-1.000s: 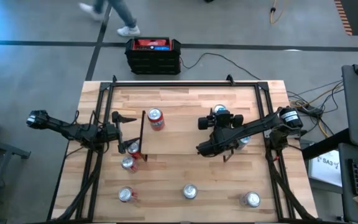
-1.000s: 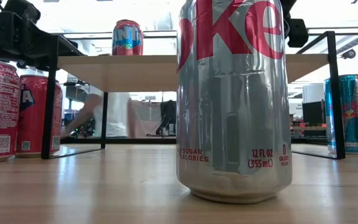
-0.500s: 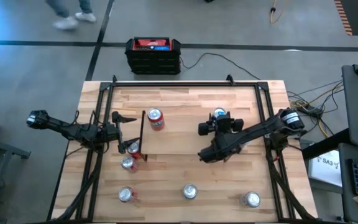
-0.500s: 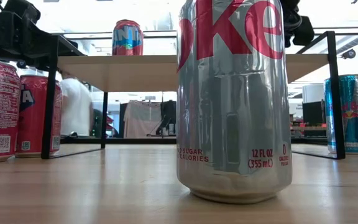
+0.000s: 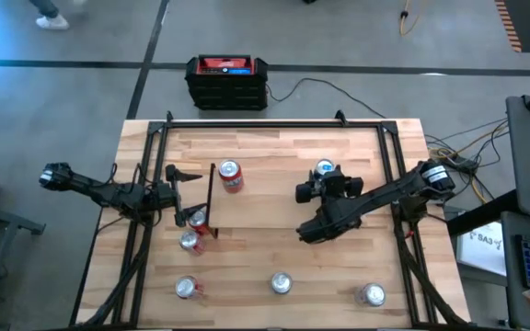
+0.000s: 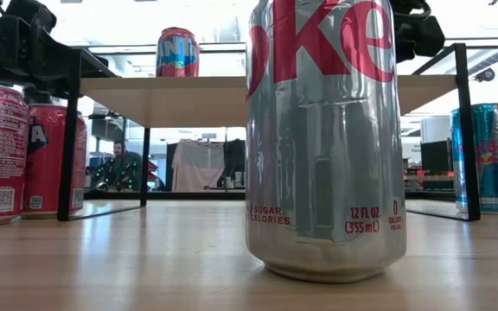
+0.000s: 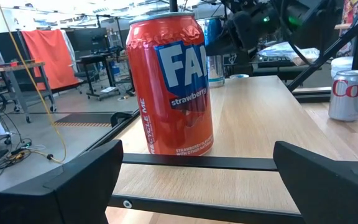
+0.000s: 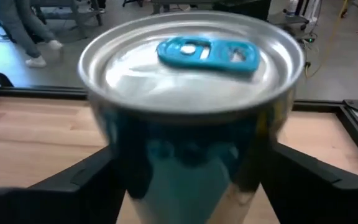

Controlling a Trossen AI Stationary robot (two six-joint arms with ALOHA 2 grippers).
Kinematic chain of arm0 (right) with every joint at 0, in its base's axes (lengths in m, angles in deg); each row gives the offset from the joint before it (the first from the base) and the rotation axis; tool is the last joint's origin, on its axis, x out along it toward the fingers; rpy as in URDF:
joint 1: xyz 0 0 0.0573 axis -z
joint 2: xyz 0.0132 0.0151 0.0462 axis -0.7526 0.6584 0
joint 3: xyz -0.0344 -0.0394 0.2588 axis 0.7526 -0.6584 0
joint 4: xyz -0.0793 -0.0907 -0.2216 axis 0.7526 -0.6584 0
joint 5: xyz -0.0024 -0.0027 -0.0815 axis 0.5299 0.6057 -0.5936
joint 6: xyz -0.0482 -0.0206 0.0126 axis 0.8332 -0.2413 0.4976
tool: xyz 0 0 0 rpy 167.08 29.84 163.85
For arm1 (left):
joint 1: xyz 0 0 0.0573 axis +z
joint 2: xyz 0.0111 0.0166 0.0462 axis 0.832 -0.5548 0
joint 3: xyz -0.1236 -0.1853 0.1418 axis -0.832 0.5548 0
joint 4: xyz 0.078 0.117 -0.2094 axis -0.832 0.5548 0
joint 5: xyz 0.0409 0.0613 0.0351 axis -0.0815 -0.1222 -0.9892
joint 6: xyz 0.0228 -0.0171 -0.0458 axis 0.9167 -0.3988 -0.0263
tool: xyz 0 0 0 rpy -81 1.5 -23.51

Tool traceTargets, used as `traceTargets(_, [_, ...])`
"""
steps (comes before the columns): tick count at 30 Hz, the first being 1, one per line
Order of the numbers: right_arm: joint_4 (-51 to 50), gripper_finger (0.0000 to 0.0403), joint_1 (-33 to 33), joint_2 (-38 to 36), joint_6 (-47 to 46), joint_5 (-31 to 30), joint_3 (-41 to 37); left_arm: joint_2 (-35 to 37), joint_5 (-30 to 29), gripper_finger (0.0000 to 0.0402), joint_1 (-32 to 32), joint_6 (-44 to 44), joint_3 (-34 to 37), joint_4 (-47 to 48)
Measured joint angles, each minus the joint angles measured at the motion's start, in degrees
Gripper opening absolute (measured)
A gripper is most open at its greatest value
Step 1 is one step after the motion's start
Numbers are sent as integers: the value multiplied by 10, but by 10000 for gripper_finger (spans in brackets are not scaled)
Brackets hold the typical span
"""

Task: Place canned beverage on shelf
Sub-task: Put the top blue soda can on the shelf, then put the blue soda can on the shelf aligned with the other blue soda can

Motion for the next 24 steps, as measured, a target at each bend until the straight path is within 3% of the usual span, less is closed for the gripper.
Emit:
traceTargets(4, [1,347,-11,-6,1,38,14,0,0,400,0,0,0,0])
traceTargets(9, [0,381,-22,-29,26,132,39,0,0,400,0,0,0,0])
traceTargets(18, [1,384,-23,-79,93,388,76,0,0,400,0,0,0,0])
traceTargets(24, [0,384,-23,-106,135,482,84,0,0,400,0,0,0,0])
